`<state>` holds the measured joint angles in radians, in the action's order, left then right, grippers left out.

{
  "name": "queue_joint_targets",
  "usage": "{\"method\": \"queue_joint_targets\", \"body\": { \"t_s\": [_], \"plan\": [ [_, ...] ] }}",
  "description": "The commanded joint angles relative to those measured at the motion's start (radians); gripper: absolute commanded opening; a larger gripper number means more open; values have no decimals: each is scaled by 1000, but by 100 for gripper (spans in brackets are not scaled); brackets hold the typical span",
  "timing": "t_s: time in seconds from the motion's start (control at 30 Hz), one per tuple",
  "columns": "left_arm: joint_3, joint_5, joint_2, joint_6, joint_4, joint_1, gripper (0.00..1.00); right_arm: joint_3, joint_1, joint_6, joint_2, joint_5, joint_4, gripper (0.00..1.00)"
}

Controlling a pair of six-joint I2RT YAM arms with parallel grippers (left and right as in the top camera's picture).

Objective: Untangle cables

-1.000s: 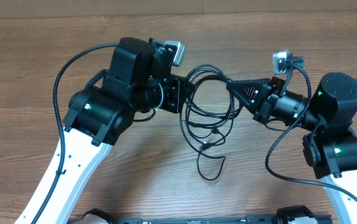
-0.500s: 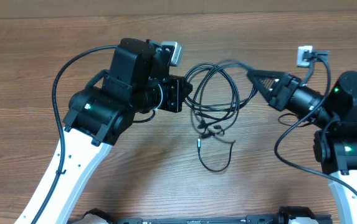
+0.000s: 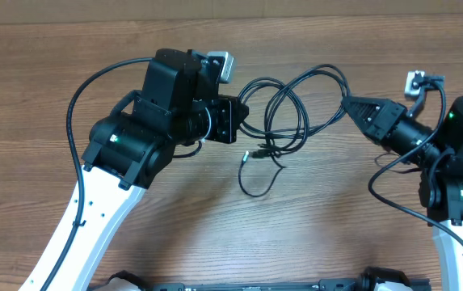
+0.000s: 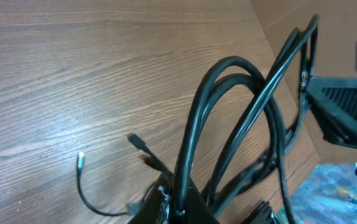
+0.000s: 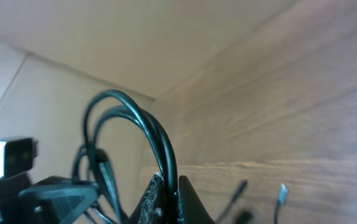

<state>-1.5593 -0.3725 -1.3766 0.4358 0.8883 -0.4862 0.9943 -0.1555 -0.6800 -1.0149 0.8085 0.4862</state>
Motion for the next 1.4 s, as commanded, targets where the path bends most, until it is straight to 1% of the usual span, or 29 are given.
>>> {"method": "queue_joint_targets", "body": {
  "t_s": [0.0,0.23,0.43,0.47,0.6,0.63,0.73,0.8,0.9,0.97,1.03,1.07,1.1,1.13,1.17,1.23,1.37],
  "plan": [
    [-21,32,4,-2,-5,11,4,6,-44,-4,5,-103,37,4],
    [-21,32,4,-2,-22,11,4,6,-58,1,5,-159,119,4],
    [-21,32,4,-18,-33,11,4,6,-58,3,5,-146,134,4],
    [-21,32,4,-27,-33,11,4,6,-58,3,5,-134,133,17],
    [-21,28,4,-45,-37,8,4,6,-58,33,5,-43,120,36],
    [-21,19,4,-55,-44,8,4,6,-58,52,5,-3,112,45],
    [-21,-36,4,-94,-81,8,4,6,-58,63,5,105,94,67],
    [-21,-72,4,-114,-108,7,4,6,-58,59,5,164,87,77],
    [-21,-100,4,-122,-138,-3,4,6,-58,48,5,235,83,86],
    [-21,-99,4,-123,-148,-19,4,6,-58,26,5,261,84,86],
    [-21,-99,4,-123,-161,-35,4,6,-58,-10,5,277,84,81],
    [-21,-97,4,-123,-167,-43,4,6,-56,-28,5,283,84,77],
    [-21,-94,4,-123,-175,-53,4,6,-54,-52,5,285,84,69],
    [-21,-92,4,-122,-183,-62,4,6,-51,-76,5,285,84,63],
    [-21,-89,3,-122,-189,-69,4,6,-47,-100,5,285,83,60],
    [-21,-84,2,-122,-201,-84,4,6,-40,-146,5,285,81,59],
    [-21,-62,-3,-122,-219,-106,4,6,-21,-186,5,286,80,62]
  ]
}}
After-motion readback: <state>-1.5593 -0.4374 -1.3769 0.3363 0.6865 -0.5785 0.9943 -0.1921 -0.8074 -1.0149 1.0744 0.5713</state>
